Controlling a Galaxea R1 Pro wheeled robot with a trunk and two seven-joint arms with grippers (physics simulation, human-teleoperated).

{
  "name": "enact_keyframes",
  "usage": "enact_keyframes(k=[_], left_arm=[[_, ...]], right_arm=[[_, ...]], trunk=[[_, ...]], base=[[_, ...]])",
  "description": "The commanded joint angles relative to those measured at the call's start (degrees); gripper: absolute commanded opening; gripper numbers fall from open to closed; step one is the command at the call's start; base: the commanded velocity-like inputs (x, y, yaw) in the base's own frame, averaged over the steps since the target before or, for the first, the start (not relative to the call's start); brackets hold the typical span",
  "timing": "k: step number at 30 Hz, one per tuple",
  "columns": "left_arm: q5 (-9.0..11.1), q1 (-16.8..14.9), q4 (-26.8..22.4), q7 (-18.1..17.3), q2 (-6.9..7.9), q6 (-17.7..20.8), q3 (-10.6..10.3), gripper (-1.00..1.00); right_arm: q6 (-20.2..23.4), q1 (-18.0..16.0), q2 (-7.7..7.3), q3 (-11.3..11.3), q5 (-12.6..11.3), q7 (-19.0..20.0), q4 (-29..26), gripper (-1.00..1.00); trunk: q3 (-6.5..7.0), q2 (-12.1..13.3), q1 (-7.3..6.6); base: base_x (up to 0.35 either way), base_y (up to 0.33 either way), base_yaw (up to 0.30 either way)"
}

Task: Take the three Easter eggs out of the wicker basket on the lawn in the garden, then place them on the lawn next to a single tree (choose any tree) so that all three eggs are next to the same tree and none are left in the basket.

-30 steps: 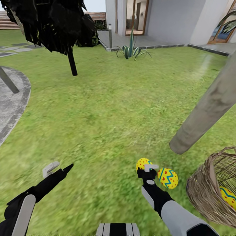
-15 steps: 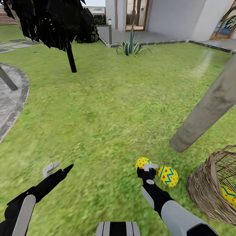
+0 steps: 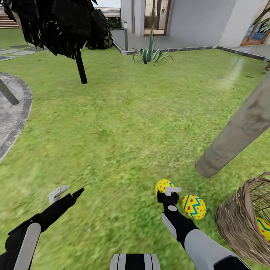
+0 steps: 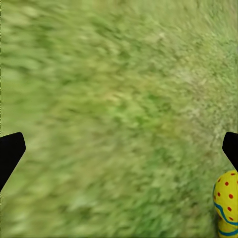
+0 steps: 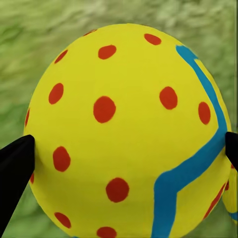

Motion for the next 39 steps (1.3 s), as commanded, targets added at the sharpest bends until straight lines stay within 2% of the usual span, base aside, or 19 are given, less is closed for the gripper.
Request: enact_keyframes(k=[1,12,19,20,22,30,36,39], left_arm=[[0.09,-0.03,-0.04,-0.19,-0.02,0.39,0.15,1.00],[0.09,-0.03,-0.20,-0.16,-0.02,0.35,0.23,1.00],[0.09,-0.03,-0.20,-0.16,-0.02,0.35,0.27,1.00],[0.09,-0.03,-0.20,-0.16,0.02,0.35,0.30,1.00],[0.09,-0.03,-0.20,-0.22,0.07,0.35,0.52,1.00],[0.09,-0.02,-0.20,-0.21,0.07,0.35,0.55,1.00],[-0.03,-0.03,-0.20,-0.16,0.07,0.39,0.54,1.00],[-0.11,-0.03,-0.02,-0.05,0.07,0.36,0.59,1.00]], right_arm=[[-0.31,-0.05,-0.04,0.44,-0.61,-0.39,0.08,-1.00],[-1.69,-0.05,-1.15,0.41,-0.70,-0.66,0.11,-1.00],[-1.77,-0.05,-1.11,0.49,-0.71,-0.64,0.03,-1.00],[-1.84,-0.05,-1.10,0.53,-0.70,-0.66,0.03,1.00],[-1.90,-0.05,-1.10,0.61,-0.68,-0.59,-0.03,1.00],[-2.19,-0.05,-1.10,0.76,-0.61,-0.58,-0.40,1.00],[-2.55,-0.05,-1.18,0.76,-0.61,-0.73,-2.94,1.00],[-0.57,0.05,-1.19,0.65,-0.88,-0.79,-6.57,1.00]], trunk=[[-0.04,-0.02,-0.01],[-2.25,-0.15,0.25],[-2.25,-0.15,0.25],[-2.25,-0.15,0.25],[-2.25,-0.15,0.25],[-0.48,-0.04,0.04],[0.85,0.04,-0.11],[1.51,0.08,-0.19]], base=[[0.004,0.000,0.000],[0.000,0.000,0.000],[0.000,0.000,0.000],[0.000,0.000,0.000],[0.000,0.000,0.000],[0.000,0.000,0.000],[0.000,0.000,0.000],[0.000,0.000,0.000]])
